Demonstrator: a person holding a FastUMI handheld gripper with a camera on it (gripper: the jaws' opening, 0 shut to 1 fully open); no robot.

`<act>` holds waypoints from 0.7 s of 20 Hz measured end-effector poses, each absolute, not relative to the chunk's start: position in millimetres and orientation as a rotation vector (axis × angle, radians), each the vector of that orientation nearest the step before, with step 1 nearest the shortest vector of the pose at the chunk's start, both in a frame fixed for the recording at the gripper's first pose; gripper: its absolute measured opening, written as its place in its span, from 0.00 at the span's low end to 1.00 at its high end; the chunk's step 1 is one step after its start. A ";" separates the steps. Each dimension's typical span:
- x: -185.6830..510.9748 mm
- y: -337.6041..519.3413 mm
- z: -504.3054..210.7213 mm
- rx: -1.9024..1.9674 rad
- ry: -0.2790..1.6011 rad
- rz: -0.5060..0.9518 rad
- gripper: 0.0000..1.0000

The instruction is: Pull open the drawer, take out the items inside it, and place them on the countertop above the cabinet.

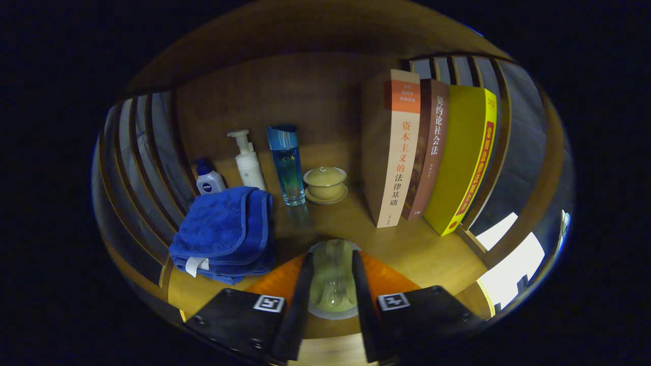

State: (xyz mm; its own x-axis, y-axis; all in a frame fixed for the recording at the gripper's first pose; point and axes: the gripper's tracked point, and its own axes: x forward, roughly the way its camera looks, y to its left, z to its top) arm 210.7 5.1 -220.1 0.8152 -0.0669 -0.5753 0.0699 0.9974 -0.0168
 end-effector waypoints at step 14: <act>106.8 39.9 -96.1 -0.202 0.228 0.028 1.00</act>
